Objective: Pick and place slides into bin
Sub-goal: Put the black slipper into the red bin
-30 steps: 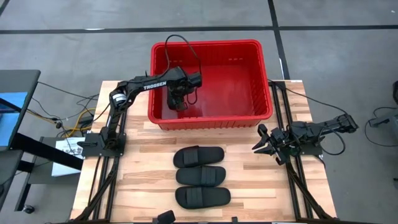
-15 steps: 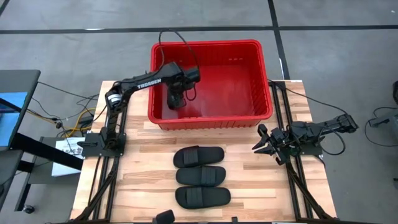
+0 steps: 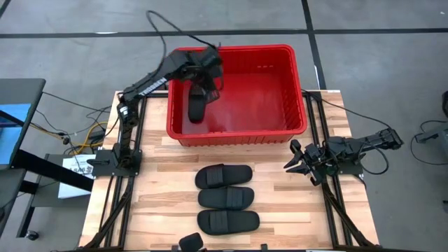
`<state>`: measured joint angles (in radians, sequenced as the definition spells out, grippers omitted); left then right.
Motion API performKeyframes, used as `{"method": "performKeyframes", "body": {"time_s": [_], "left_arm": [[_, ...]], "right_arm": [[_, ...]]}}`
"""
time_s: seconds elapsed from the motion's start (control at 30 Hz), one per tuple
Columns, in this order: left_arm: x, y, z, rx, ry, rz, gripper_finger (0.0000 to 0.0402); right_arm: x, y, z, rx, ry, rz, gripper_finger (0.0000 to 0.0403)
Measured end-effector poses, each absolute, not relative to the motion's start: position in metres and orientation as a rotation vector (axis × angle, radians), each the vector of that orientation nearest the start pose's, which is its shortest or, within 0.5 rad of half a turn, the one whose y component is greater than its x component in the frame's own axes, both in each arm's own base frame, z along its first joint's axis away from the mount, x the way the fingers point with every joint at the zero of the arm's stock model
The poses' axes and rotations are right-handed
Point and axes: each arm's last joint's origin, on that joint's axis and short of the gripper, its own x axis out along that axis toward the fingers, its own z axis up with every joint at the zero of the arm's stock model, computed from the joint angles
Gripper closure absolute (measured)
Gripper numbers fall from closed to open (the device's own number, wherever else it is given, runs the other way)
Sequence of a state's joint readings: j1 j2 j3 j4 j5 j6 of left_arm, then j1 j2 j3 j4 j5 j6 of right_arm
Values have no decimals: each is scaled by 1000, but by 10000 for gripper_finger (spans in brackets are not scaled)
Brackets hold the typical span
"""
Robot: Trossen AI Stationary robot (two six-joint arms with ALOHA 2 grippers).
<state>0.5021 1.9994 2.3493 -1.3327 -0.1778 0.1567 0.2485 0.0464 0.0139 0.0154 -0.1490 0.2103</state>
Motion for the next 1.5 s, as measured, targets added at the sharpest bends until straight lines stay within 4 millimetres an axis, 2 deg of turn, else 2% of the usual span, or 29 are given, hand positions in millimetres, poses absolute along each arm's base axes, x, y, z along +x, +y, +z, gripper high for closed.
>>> {"method": "performKeyframes", "body": {"time_s": [0.23, 0.4, 0.5, 0.67, 0.83, 1.0, 1.33, 1.5], "left_arm": [[305, 179, 473, -66, 603, 508, 277], [272, 158, 519, -26, 369, 489, 277], [250, 144, 537, -10, 291, 489, 277], [219, 120, 558, -24, 213, 464, 277], [196, 93, 572, -33, 143, 390, 277], [183, 73, 577, -12, 134, 337, 277], [181, 51, 567, -23, 252, 236, 307], [165, 42, 567, -30, 276, 214, 320]], "right_arm": [[95, 29, 166, 207, 58, 394, 338], [95, 29, 166, 207, 59, 395, 338], [95, 29, 166, 207, 59, 395, 338], [95, 29, 166, 206, 59, 394, 338], [95, 29, 166, 206, 59, 394, 338], [95, 29, 166, 207, 59, 394, 338], [95, 29, 166, 207, 59, 394, 338], [95, 29, 166, 207, 59, 394, 338]]}}
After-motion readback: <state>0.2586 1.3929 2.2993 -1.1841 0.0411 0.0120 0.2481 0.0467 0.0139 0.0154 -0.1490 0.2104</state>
